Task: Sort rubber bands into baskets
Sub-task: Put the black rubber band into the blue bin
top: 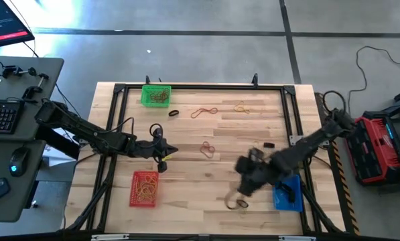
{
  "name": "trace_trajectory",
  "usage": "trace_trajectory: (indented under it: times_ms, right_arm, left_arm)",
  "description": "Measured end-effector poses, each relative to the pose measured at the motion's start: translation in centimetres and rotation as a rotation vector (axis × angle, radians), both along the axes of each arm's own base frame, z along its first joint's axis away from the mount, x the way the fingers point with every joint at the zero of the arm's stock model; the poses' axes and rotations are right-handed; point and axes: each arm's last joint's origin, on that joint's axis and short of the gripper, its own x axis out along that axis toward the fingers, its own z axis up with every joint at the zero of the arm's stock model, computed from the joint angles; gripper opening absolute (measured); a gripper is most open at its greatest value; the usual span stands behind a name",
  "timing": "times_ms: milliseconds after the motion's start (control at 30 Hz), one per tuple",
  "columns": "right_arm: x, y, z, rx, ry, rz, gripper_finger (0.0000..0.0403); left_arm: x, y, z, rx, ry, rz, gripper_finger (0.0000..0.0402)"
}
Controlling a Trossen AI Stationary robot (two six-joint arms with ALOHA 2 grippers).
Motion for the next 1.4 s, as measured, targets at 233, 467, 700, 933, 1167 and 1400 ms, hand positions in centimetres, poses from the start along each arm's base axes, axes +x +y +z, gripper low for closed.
trace_trajectory:
  times_ms: [233, 467, 700, 933, 1167, 1400]
  right_arm:
    - [-5.8, 3.7, -0.1, 0.092, 0.18, -0.214, 0.0002]
    - [-9.3, 4.9, -0.2, 0.088, 0.33, -0.35, 0.0002]
    - [-10.7, 5.1, -1.5, 0.097, 0.445, -0.435, 0.0002]
    - [-11.2, 5.0, -4.7, 0.17, 0.545, -0.457, 0.0003]
    - [-11.3, 4.9, -6.2, 0.187, 0.537, -0.467, 0.0038]
    - [-11.4, 4.7, -5.2, 0.152, 0.562, -0.475, 0.0108]
  left_arm:
    - [0.0, 0.0, 0.0, 0.0, 0.001, 0.0, 0.0]
    - [0.0, 0.0, 0.0, 0.0, 0.001, 0.0, 0.0]
    - [0.0, 0.0, 0.0, 0.001, 0.001, 0.0, 0.0]
    - [0.0, 0.0, 0.0, 0.0, 0.001, 0.0, 0.0]
    - [0.0, 0.0, 0.0, 0.001, 0.001, 0.0, 0.0]
    - [0.0, 0.0, 0.0, 0.0, 0.001, 0.0, 0.0]
